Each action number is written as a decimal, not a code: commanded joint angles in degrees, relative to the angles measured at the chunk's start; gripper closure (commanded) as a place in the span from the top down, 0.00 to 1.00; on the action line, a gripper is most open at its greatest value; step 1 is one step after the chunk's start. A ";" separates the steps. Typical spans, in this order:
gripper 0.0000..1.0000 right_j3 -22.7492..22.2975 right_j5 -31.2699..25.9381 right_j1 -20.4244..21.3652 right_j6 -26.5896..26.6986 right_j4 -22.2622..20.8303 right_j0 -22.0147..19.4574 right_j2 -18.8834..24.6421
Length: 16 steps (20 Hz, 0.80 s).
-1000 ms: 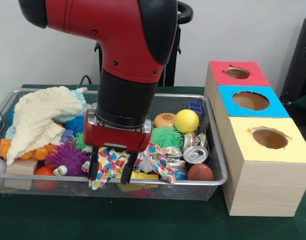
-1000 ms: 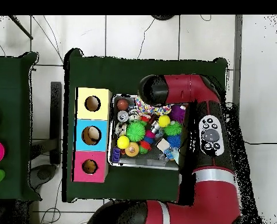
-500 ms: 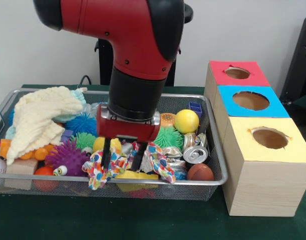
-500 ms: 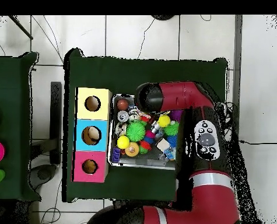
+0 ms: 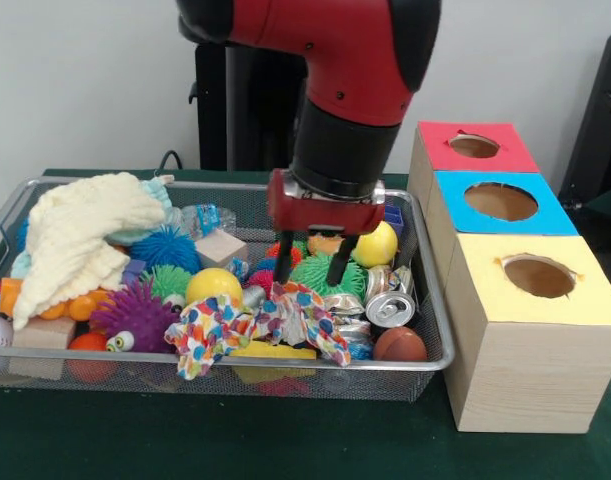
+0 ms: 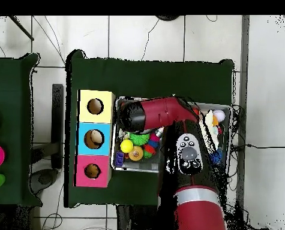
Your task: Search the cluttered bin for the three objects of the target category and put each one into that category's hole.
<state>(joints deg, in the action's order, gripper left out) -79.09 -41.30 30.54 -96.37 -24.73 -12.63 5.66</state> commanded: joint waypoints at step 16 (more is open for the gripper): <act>1.00 -16.20 12.98 -4.45 -15.84 5.69 4.39 -2.68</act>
<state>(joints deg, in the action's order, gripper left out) -89.39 -34.57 30.21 -97.60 -20.80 -7.98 3.65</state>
